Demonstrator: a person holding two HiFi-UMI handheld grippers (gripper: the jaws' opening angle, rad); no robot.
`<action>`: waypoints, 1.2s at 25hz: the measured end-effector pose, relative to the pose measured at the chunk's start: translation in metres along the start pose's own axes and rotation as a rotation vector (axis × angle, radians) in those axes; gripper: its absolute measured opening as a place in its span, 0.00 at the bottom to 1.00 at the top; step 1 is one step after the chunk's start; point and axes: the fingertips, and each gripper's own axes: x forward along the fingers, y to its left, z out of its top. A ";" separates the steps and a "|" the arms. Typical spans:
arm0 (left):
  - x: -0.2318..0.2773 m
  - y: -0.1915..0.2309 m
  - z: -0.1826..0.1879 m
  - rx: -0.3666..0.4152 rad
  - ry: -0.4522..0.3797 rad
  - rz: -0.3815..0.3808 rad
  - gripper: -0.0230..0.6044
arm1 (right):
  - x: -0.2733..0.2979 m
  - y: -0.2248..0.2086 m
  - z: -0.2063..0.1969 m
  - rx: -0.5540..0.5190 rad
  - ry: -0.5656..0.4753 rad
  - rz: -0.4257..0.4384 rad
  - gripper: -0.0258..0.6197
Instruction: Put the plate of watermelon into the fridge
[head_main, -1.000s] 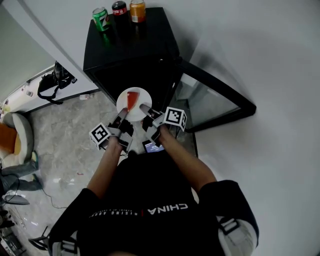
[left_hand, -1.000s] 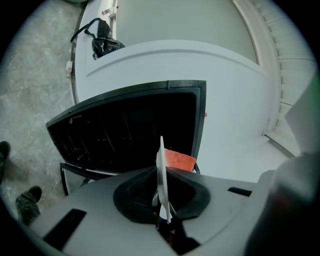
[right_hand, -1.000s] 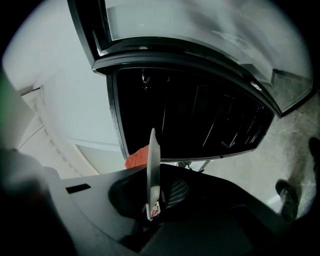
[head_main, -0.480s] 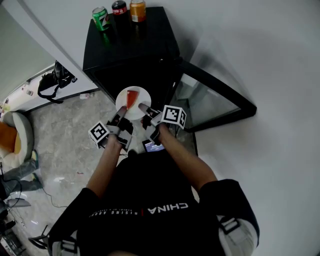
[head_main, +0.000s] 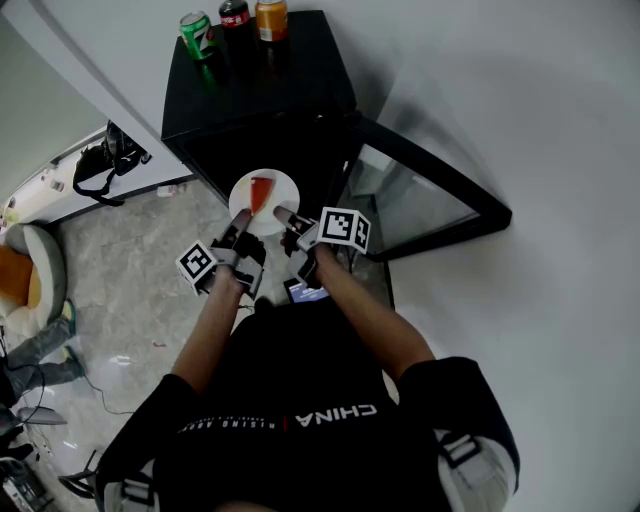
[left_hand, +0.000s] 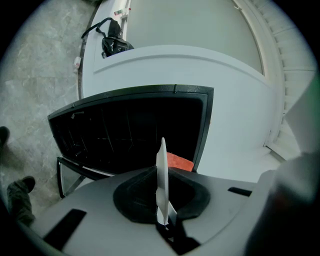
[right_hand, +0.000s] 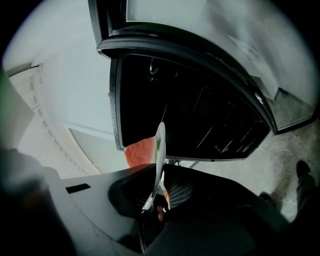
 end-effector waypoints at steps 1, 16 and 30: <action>0.000 0.001 0.001 0.001 -0.005 0.004 0.09 | 0.000 -0.001 0.000 0.000 0.000 -0.005 0.09; 0.026 0.031 0.023 0.033 -0.055 0.045 0.09 | 0.028 -0.032 0.018 0.133 -0.062 -0.012 0.09; 0.070 0.087 0.052 0.098 0.004 0.025 0.10 | 0.074 -0.096 0.058 0.226 -0.206 0.077 0.09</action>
